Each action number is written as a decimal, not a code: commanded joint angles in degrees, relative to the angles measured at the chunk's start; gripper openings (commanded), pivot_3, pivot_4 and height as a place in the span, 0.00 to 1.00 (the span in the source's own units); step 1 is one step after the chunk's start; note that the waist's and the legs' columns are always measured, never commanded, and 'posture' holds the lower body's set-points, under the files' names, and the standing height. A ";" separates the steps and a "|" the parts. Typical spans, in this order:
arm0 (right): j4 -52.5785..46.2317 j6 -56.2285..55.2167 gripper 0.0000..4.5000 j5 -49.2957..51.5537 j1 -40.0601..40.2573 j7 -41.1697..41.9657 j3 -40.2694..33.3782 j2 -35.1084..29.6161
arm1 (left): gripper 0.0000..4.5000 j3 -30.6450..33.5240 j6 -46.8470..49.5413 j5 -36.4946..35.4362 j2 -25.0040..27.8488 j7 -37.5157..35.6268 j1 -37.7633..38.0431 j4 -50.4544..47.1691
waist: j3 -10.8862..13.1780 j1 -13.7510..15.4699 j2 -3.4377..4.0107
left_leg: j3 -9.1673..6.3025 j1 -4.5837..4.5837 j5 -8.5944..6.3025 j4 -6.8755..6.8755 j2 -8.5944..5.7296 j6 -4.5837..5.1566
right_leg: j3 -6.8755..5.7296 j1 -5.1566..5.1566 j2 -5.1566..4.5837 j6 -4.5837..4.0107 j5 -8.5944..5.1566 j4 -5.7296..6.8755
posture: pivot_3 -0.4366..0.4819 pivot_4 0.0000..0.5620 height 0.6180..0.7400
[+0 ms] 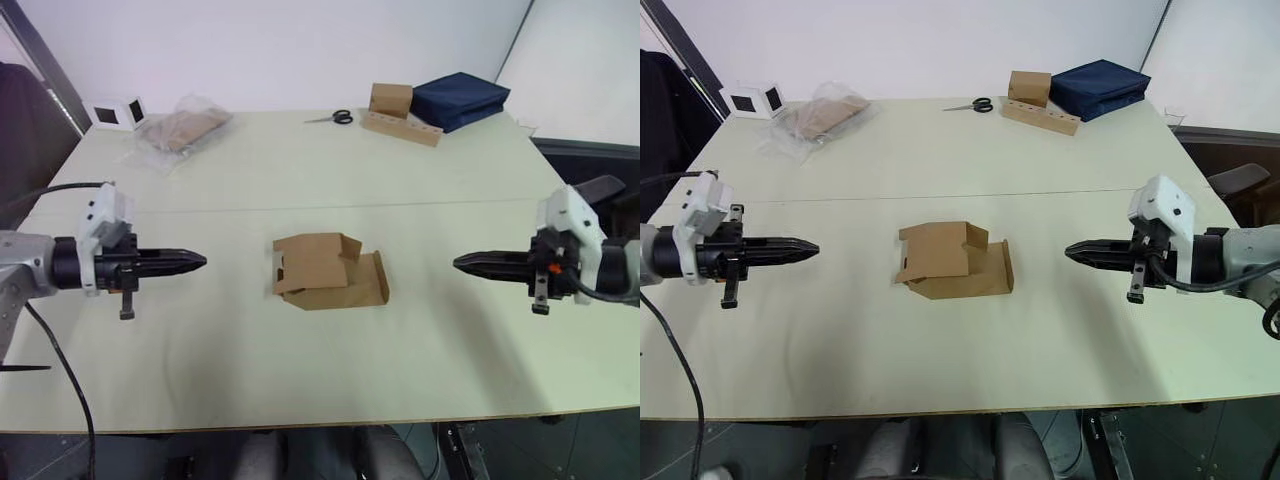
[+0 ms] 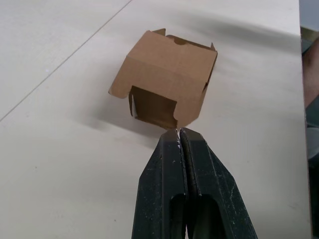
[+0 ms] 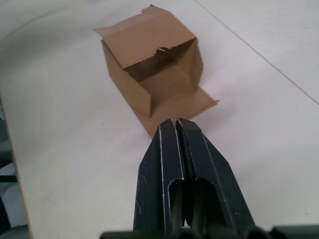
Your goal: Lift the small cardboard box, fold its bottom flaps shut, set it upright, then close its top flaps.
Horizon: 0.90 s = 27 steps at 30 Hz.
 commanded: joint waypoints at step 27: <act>-5.11 1.05 0.00 3.00 -1.29 -4.82 0.42 1.94 | 0.00 -2.13 9.12 -3.30 -0.19 3.25 -5.39 -0.87 | 0.01 0.00 -0.02 | 0.01 -0.01 0.00 0.03 0.01 0.00 | 0.00 -0.02 0.02 0.00 0.00 0.06 | 0.48 0.27 1.00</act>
